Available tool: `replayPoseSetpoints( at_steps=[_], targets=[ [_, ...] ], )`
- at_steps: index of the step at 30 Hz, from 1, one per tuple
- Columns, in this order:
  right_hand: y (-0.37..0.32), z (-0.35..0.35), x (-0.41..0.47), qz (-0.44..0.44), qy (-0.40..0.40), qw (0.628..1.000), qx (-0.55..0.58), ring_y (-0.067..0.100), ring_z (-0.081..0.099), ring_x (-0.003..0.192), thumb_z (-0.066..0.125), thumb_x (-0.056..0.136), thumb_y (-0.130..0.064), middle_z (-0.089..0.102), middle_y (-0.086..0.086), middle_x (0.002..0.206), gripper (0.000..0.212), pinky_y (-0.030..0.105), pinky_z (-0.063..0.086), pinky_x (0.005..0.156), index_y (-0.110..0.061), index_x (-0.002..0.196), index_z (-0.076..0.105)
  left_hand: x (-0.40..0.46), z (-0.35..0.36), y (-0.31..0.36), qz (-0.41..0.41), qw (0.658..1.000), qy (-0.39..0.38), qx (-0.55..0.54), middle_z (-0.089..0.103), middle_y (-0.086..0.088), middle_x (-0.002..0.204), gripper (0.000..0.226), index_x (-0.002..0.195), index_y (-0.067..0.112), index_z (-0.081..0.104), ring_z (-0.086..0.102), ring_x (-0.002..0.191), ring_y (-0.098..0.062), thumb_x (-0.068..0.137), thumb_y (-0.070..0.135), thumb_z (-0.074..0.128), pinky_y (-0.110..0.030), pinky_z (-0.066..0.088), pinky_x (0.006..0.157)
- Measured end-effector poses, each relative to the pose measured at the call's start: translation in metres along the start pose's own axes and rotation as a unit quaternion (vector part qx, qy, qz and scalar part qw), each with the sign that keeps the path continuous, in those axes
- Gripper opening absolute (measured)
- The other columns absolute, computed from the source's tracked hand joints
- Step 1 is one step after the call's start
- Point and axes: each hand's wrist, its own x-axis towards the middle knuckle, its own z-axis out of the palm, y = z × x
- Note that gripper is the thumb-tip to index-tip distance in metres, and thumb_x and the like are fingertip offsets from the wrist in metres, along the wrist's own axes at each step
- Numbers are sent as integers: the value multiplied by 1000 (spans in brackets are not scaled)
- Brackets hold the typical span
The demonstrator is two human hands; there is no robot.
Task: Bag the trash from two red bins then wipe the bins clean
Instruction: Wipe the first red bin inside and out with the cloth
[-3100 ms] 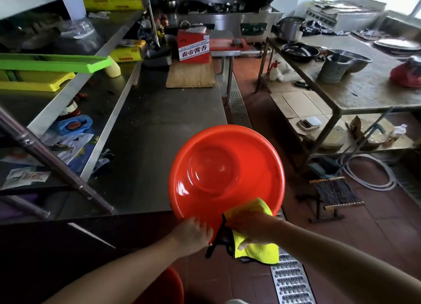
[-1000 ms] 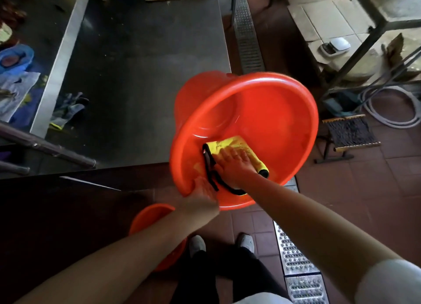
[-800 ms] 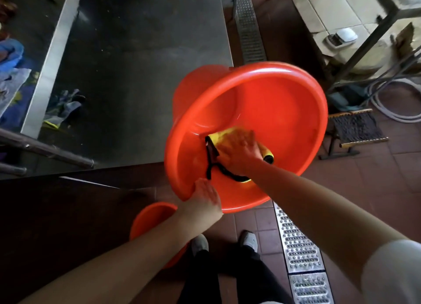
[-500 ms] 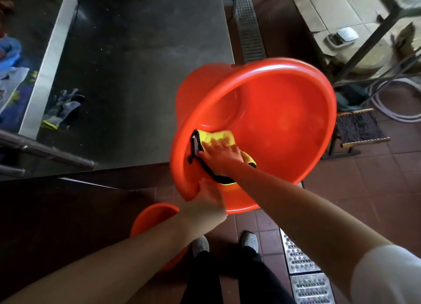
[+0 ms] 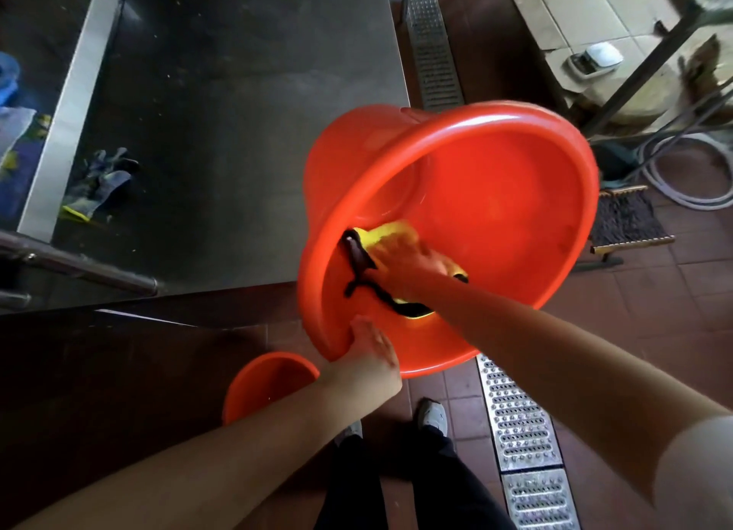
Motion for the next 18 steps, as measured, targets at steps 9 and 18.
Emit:
replayPoseSetpoints(
  at_steps=[9, 18],
  targets=[
    [-8, 14, -28, 35, -3, 998, 42, 23, 3, 154, 18, 90, -77, 13, -3, 167, 77, 54, 9, 118, -37, 156, 21, 10, 0, 7, 28, 998, -25, 53, 70, -31, 87, 40, 90, -2, 77, 68, 80, -48, 59, 22, 80, -53, 58, 69],
    [35, 0, -36, 71, 43, 995, -63, 24, -1, 154, 32, 96, -65, 12, 0, 168, 70, 53, 2, 120, -32, 157, 20, 11, -7, 1, 29, 999, -5, 36, 70, -32, 87, 36, 91, -3, 76, 68, 79, -47, 67, 23, 73, -52, 57, 66]
  ],
)
